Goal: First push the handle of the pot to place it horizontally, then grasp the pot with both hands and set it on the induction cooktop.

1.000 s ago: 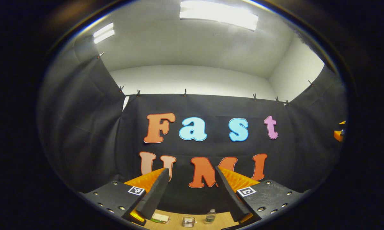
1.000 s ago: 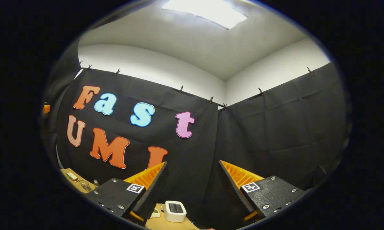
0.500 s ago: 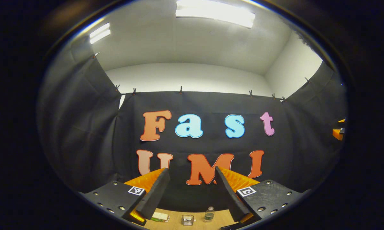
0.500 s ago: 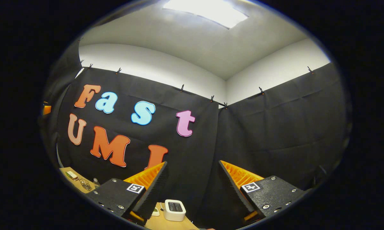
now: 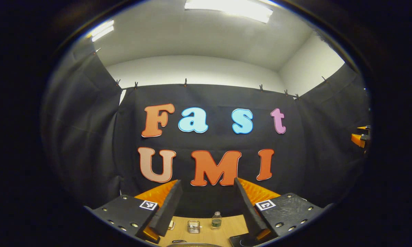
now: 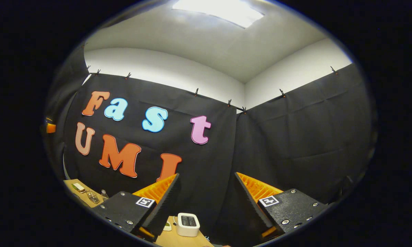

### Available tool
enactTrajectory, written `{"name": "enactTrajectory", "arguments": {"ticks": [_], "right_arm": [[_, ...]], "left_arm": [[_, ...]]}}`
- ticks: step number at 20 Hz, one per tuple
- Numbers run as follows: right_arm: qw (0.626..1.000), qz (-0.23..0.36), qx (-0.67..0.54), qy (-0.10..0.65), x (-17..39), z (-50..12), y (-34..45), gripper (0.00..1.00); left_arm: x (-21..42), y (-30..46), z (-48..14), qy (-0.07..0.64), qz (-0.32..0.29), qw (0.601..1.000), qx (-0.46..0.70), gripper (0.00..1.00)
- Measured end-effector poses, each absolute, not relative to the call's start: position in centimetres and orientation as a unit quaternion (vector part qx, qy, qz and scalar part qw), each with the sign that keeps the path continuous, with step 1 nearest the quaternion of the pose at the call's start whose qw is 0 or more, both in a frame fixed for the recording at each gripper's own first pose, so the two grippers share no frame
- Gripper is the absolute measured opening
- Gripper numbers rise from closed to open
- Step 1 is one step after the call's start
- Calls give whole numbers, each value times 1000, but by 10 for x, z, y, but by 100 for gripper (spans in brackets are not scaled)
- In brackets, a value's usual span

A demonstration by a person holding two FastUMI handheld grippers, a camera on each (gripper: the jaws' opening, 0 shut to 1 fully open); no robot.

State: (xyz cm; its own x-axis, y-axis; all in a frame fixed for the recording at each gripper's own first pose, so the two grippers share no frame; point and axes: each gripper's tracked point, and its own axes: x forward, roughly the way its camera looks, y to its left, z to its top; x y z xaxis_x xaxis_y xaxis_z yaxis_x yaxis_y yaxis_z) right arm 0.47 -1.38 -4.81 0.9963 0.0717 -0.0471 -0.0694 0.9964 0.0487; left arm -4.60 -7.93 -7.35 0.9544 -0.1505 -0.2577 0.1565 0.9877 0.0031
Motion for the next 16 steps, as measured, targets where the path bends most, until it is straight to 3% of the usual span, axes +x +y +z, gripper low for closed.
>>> {"name": "enactTrajectory", "arguments": {"ticks": [2, 3, 4, 5, 6, 8, 16], "right_arm": [[998, 48, 29, 27, 8, -56, -14, 95], [998, 55, 32, 27, 9, -60, -13, 95], [997, 62, 34, 28, 11, -65, -12, 95], [997, 67, 36, 30, 13, -70, -10, 95], [996, 71, 38, 32, 16, -76, -10, 95], [995, 79, 45, 47, 19, -91, -7, 95], [991, 96, 57, 77, 27, -133, -2, 95]], "left_arm": [[-55, -85, -86, 152, -83, 985, 14, 70], [-60, -91, -93, 163, -85, 983, 19, 67], [-67, -95, -101, 176, -90, 980, 23, 49], [-74, -98, -109, 186, -89, 978, 32, 48], [-80, -102, -119, 203, -97, 974, 39, 31], [-97, -108, -146, 246, -109, 962, 58, 11], [-191, -124, -263, 452, -168, 869, 108, 3]]}}
